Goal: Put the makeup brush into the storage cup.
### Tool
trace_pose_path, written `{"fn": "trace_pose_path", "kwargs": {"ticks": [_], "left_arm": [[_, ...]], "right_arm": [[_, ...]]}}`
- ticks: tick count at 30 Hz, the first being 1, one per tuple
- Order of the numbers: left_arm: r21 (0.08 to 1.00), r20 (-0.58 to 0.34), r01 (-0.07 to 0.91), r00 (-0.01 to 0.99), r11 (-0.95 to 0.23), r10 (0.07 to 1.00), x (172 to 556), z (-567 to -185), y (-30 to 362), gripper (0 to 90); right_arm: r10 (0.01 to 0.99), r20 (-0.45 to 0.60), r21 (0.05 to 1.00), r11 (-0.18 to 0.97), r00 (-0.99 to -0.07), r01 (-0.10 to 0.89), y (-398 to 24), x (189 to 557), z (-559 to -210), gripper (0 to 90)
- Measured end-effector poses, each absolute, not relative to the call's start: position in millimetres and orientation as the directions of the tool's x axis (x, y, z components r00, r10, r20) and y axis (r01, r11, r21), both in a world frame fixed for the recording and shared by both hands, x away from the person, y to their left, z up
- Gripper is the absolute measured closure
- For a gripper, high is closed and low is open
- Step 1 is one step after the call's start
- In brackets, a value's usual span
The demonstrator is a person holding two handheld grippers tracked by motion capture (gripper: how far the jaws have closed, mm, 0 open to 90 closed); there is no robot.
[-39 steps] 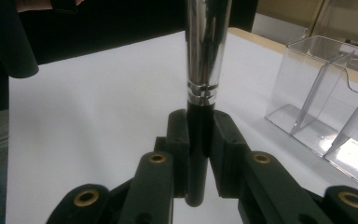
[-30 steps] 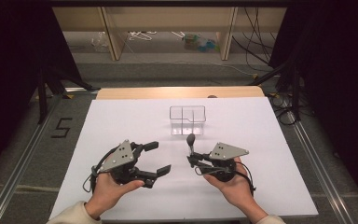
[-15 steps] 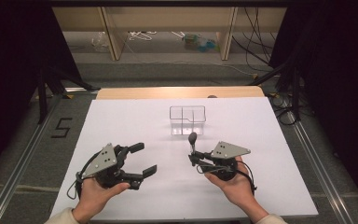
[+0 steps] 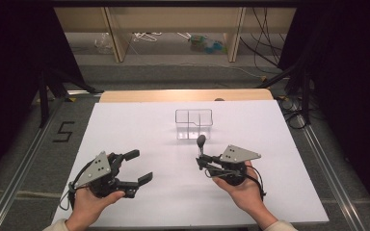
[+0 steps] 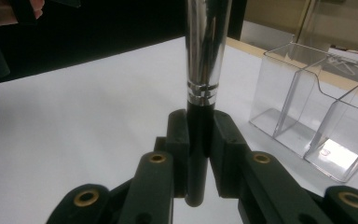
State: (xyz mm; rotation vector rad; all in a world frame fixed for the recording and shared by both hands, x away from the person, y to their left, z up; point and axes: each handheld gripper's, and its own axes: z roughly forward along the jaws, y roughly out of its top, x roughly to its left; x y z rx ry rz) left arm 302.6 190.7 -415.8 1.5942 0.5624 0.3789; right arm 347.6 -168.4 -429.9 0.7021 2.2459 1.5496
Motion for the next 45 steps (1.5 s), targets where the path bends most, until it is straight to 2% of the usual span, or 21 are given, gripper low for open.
{"fn": "trace_pose_path", "kwargs": {"ticks": [18,20,26,27,45], "left_arm": [[0.991,-0.065,0.118,0.824,-0.059,0.563,305,-423,193,15.9],[0.989,-0.092,0.142,0.814,-0.043,0.574,305,-424,192,15.9],[0.990,-0.086,0.137,0.816,-0.046,0.572,306,-425,193,16.0],[0.988,-0.099,0.148,0.810,-0.038,0.578,305,-425,193,16.0],[0.989,-0.089,0.141,0.814,-0.046,0.574,307,-426,192,16.0]], "right_arm": [[0.568,0.046,0.936,0.262,-0.822,0.234,-171,348,-427,79.3],[0.573,0.040,0.934,0.270,-0.819,0.234,-173,349,-426,79.3],[0.587,0.031,0.944,0.249,-0.809,0.217,-175,352,-426,79.3],[0.586,0.043,0.936,0.260,-0.809,0.238,-176,352,-425,79.3],[0.619,0.035,0.945,0.235,-0.784,0.228,-182,359,-420,79.3]]}}
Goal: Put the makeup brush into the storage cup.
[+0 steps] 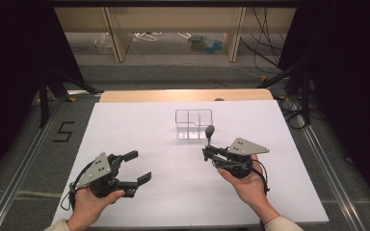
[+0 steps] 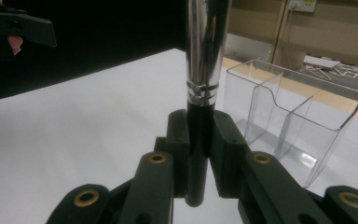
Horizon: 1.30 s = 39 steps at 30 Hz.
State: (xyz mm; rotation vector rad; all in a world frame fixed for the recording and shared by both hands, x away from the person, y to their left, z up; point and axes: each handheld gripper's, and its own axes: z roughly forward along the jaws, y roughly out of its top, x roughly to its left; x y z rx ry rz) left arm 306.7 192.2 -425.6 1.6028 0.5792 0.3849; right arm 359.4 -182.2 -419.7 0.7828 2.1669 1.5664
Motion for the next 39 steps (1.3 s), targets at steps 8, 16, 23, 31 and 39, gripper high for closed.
{"fn": "trace_pose_path", "kwargs": {"ticks": [8,16,23,31,39], "left_arm": [[0.989,-0.085,0.137,0.815,-0.048,0.573,307,-425,193,16.2],[0.988,-0.092,0.145,0.812,-0.046,0.576,307,-426,192,16.3],[0.989,-0.089,0.141,0.814,-0.047,0.573,308,-426,192,16.3],[0.989,-0.091,0.143,0.815,-0.047,0.573,307,-426,192,16.3],[0.989,-0.096,0.142,0.818,-0.038,0.567,308,-427,191,16.4]], "right_arm": [[0.626,0.036,0.947,0.228,-0.779,0.227,-183,363,-419,79.3],[0.638,0.035,0.947,0.225,-0.769,0.230,-185,367,-417,79.2],[0.645,0.030,0.950,0.220,-0.763,0.223,-185,372,-416,79.3],[0.653,0.027,0.950,0.219,-0.757,0.222,-186,376,-414,79.2],[0.661,0.027,0.951,0.213,-0.750,0.223,-187,380,-413,79.2]]}}
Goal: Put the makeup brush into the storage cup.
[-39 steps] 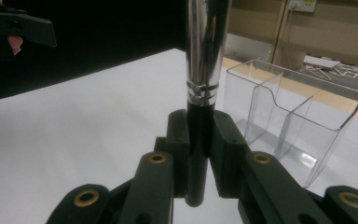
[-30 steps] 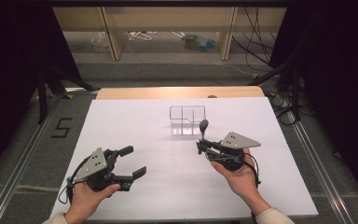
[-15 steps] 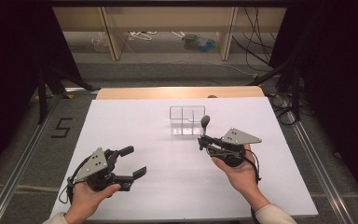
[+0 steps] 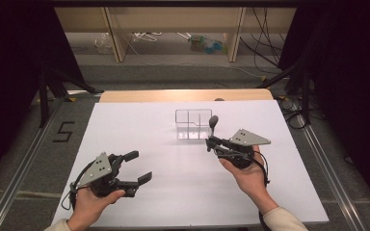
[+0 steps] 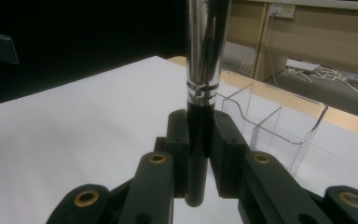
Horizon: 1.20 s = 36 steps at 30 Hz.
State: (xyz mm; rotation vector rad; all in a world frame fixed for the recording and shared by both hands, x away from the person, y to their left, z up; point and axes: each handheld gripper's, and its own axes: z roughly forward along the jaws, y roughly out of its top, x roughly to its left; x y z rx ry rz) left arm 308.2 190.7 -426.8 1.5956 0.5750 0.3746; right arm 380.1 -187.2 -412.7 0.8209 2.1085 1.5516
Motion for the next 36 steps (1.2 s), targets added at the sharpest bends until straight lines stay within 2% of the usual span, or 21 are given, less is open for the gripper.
{"fn": "trace_pose_path", "kwargs": {"ticks": [36], "left_arm": [[0.988,-0.083,0.141,0.815,-0.057,0.573,308,-427,192,16.6]], "right_arm": [[0.697,0.007,0.956,0.205,-0.717,0.208,-194,399,-408,79.2]]}}
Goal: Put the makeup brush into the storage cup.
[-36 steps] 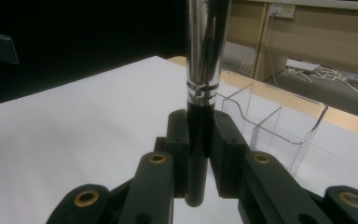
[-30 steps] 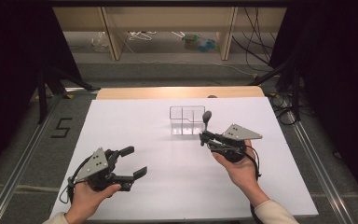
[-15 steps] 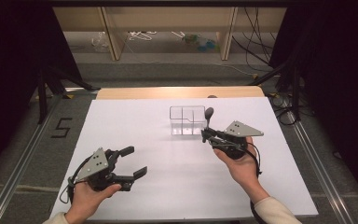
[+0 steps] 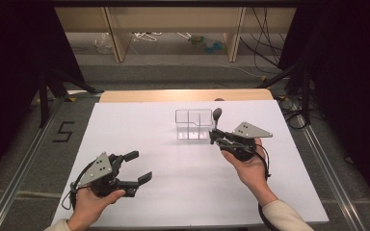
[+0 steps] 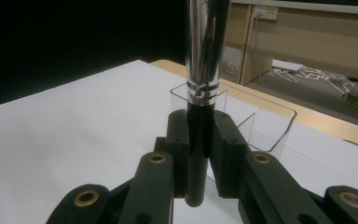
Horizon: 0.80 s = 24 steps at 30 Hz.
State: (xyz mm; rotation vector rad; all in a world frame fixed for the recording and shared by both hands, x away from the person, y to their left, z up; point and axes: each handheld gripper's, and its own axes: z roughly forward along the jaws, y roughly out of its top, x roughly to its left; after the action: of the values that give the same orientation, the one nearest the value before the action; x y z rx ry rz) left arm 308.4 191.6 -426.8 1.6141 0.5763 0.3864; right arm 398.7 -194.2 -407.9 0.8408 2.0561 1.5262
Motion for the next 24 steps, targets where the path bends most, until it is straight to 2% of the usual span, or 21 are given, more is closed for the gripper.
{"fn": "trace_pose_path", "kwargs": {"ticks": [24], "left_arm": [[0.989,-0.075,0.136,0.818,-0.065,0.570,309.1,-426.9,191.9,16.7]], "right_arm": [[0.707,0.012,0.957,0.195,-0.707,0.212,-193.6,409.1,-406.3,79.2]]}}
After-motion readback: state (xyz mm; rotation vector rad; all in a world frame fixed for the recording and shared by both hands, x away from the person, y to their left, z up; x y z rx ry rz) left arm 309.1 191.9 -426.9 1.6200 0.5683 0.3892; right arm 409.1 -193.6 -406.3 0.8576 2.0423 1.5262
